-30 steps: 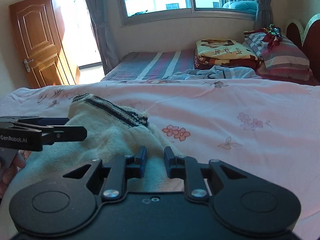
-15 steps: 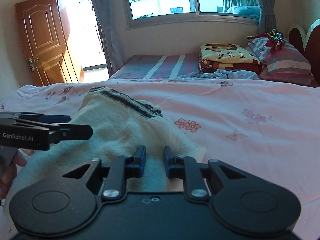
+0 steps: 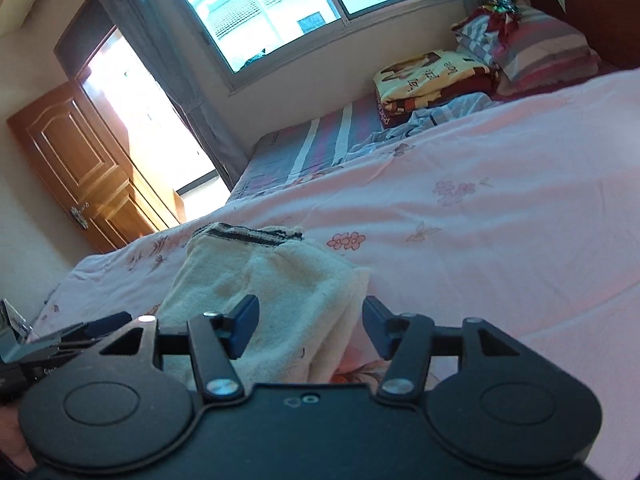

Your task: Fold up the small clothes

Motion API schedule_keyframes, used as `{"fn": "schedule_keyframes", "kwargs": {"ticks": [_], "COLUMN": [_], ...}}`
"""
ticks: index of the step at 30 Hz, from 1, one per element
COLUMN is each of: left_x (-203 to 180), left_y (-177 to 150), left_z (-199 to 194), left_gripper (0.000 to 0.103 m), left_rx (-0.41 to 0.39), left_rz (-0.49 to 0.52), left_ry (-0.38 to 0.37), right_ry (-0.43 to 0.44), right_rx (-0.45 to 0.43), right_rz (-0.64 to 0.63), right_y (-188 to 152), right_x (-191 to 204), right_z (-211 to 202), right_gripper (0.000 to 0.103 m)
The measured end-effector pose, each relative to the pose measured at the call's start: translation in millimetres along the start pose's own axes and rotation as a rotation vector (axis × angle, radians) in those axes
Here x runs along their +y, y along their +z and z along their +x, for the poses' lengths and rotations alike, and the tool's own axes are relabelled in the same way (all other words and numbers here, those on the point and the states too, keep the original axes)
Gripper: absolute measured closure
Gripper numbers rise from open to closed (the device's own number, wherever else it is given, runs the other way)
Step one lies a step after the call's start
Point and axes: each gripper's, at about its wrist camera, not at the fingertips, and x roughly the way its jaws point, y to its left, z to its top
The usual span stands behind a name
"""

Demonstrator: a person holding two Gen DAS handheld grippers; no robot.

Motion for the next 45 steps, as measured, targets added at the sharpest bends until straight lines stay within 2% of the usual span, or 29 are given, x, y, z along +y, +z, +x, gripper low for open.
{"fn": "schedule_keyframes", "kwargs": {"ticks": [2, 3, 6, 9, 12, 14, 16, 20, 22, 24, 27, 31, 33, 37, 38, 41, 45], "left_x": [10.6, 17.3, 27.2, 29.1, 25.9, 24.6, 23.9, 23.2, 23.6, 24.4, 21.1, 12.5, 12.1, 10.2, 7.0, 1.6, -7.1], "left_y": [-4.2, -6.9, -13.0, -17.9, -21.9, -24.5, -27.0, -29.7, -31.1, -32.8, -35.7, -35.5, -34.7, -33.8, -33.2, -29.3, -21.9], "left_z": [0.6, 2.9, 6.5, 11.2, 15.4, 17.3, 18.5, 19.7, 18.4, 19.7, 23.6, 29.3, 32.0, 35.1, 35.4, 32.4, 18.8], "left_gripper": [0.000, 0.000, 0.000, 0.014, 0.015, 0.015, 0.015, 0.015, 0.015, 0.015, 0.016, 0.016, 0.023, 0.027, 0.032, 0.046, 0.050], "left_rx": [0.034, 0.062, 0.103, 0.141, 0.155, 0.159, 0.169, 0.190, 0.204, 0.211, 0.214, 0.212, 0.202, 0.192, 0.190, 0.170, 0.133], "left_rz": [-0.056, -0.102, -0.188, -0.222, -0.218, -0.230, -0.237, -0.222, -0.218, -0.235, -0.250, -0.247, -0.251, -0.262, -0.250, -0.237, -0.193], "left_ry": [-0.029, -0.076, -0.155, -0.198, -0.191, -0.190, -0.195, -0.215, -0.232, -0.242, -0.258, -0.272, -0.268, -0.259, -0.251, -0.242, -0.245], "right_ry": [0.024, 0.040, 0.101, 0.159, 0.214, 0.151, 0.133, 0.129, 0.154, 0.193, 0.250, 0.284, 0.294, 0.299, 0.293, 0.278, 0.277], "right_rx": [0.023, 0.040, 0.106, 0.165, 0.229, 0.226, 0.221, 0.190, 0.192, 0.216, 0.258, 0.292, 0.301, 0.311, 0.308, 0.272, 0.219], "right_rz": [0.057, 0.079, 0.139, 0.157, 0.118, 0.029, 0.032, 0.047, 0.101, 0.158, 0.220, 0.224, 0.226, 0.205, 0.191, 0.131, 0.103], "right_y": [-2.3, -4.0, -10.9, -18.3, -25.3, -29.9, -31.8, -36.6, -34.8, -32.1, -28.9, -25.9, -24.5, -24.2, -24.2, -25.9, -25.1], "right_x": [-11.6, -15.9, -25.6, -25.9, -16.7, -7.1, -11.5, -15.6, -21.7, -30.6, -36.3, -30.6, -28.5, -24.9, -23.0, -15.3, -5.3], "right_z": [-2.1, -1.4, 3.7, 9.2, 16.2, 20.0, 24.1, 17.8, 14.9, 19.6, 32.6, 46.6, 51.6, 53.1, 52.6, 45.8, 27.3], "right_gripper": [0.046, 0.046, 0.044, 0.043, 0.043, 0.062, 0.068, 0.066, 0.056, 0.051, 0.051, 0.051, 0.053, 0.058, 0.060, 0.068, 0.073]}}
